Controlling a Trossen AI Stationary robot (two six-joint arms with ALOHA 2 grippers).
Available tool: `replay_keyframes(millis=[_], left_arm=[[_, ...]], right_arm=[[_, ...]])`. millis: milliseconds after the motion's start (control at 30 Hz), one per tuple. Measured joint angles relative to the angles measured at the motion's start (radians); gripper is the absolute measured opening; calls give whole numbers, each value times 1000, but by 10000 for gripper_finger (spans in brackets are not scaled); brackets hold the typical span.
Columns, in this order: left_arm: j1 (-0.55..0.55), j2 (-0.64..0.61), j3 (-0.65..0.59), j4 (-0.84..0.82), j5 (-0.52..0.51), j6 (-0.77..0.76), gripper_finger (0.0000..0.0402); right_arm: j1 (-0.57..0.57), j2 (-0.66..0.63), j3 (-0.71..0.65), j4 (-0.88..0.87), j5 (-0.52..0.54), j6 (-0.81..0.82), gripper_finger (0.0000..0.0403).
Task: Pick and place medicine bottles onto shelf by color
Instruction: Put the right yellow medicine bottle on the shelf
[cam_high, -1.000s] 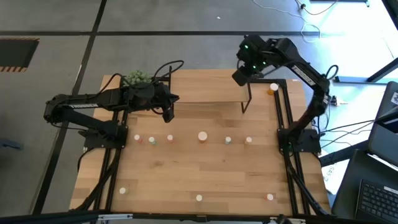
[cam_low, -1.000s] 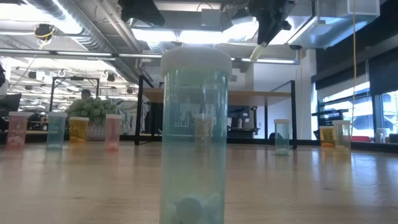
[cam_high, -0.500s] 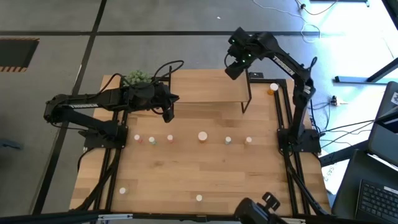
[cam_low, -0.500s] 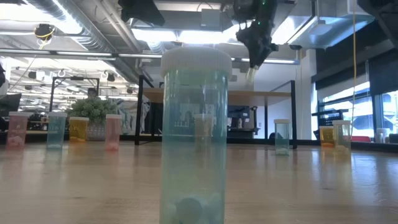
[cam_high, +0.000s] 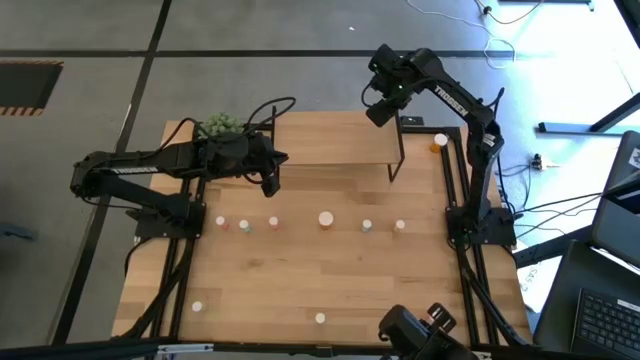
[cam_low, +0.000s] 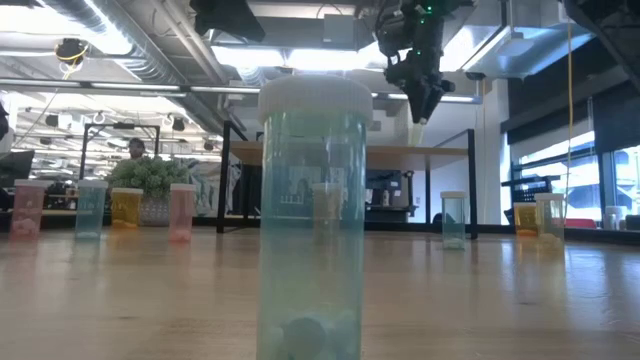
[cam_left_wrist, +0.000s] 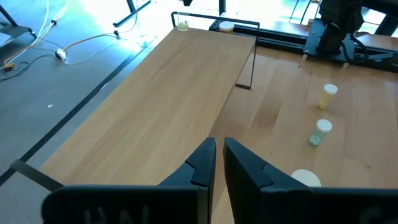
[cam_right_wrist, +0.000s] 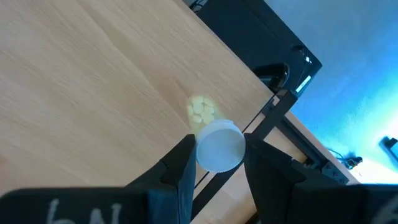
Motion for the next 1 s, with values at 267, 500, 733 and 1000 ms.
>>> replay_keyframes(millis=[267, 500, 733, 1000], left_arm=[[0, 0, 0, 0, 0, 0, 27], [0, 0, 0, 0, 0, 0, 27], [0, 0, 0, 0, 0, 0, 27], [0, 0, 0, 0, 0, 0, 27]], right_arm=[[0, 28, -1, -4, -1, 17, 123], [-1, 42, -1, -9, -1, 18, 123], [-1, 42, -2, -9, -1, 21, 123], [0, 42, -2, -9, -2, 46, 123]])
